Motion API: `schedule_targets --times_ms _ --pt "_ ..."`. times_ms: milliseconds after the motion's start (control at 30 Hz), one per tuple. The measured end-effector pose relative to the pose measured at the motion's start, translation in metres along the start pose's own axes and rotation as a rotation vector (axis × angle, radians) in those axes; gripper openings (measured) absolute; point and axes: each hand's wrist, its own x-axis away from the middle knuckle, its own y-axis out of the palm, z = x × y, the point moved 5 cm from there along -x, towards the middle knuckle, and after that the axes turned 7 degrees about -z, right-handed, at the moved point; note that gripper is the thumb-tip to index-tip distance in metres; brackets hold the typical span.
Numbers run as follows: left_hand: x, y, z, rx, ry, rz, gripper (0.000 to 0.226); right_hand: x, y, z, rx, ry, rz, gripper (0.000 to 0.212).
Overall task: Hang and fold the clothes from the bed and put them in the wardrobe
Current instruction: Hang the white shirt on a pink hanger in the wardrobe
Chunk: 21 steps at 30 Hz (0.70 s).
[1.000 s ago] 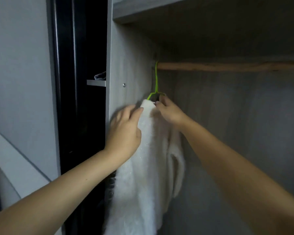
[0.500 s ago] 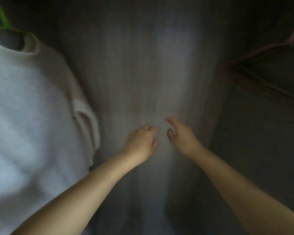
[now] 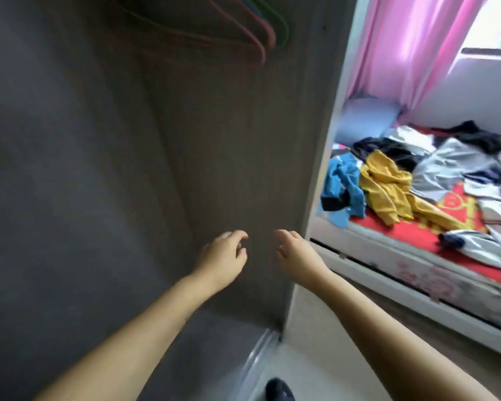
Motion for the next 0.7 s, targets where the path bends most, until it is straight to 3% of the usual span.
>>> schedule_targets --times_ms 200,400,700 --pt "0.035 0.100 0.098 -0.102 0.301 -0.340 0.037 0.145 0.003 0.099 -0.109 0.369 0.143 0.045" --pt "0.087 0.192 0.237 -0.105 0.618 -0.514 0.039 0.308 -0.010 0.183 -0.196 0.692 0.343 0.045" --pt "0.249 0.320 0.440 -0.156 0.996 -0.689 0.039 0.584 -0.012 0.256 -0.280 1.034 0.583 0.043"
